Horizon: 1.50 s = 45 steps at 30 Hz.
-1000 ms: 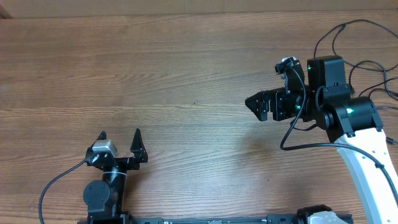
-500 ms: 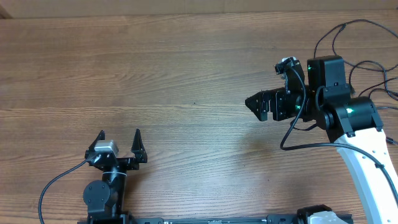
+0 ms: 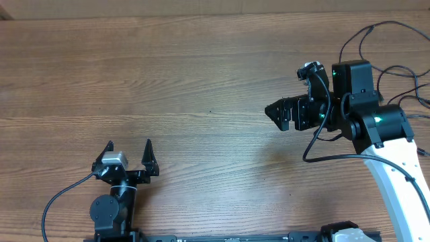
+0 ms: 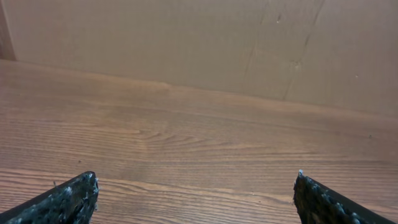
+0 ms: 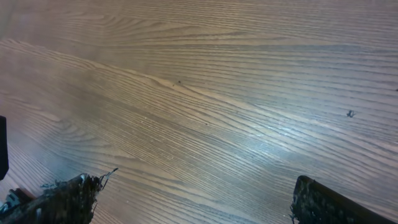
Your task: Untangle cables
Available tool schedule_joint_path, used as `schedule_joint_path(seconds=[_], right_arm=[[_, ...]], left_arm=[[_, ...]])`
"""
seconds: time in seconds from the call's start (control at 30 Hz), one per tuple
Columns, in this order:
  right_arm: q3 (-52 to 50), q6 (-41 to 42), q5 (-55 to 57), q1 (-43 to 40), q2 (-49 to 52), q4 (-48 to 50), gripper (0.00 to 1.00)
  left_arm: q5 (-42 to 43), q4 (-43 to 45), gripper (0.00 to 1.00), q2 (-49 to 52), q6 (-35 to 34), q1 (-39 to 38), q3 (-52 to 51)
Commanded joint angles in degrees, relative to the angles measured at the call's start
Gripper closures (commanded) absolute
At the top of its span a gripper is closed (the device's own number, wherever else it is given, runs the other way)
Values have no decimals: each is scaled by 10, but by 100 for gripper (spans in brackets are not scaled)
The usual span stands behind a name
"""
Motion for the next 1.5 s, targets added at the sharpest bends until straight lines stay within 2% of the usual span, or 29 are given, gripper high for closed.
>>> schedule_joint_path(seconds=[0.0,0.9,1.1,1.23,1.47], right_arm=[[7,-3,3,2,-1,2,0],[7,-3,5,2,5,2,0],[0,-3,58,1,5,7,0],[-42,-2,56,1,0,91,0],[-184,2,7,1,-42,269,0]], left_arm=[[0,0,0,-6,-8,6,-3],[0,0,1,-6,-8,6,-3],[0,0,0,-6,-8,6,-3],[0,0,0,-6,-8,6,-3],[0,0,0,-6,-8,6,-3]])
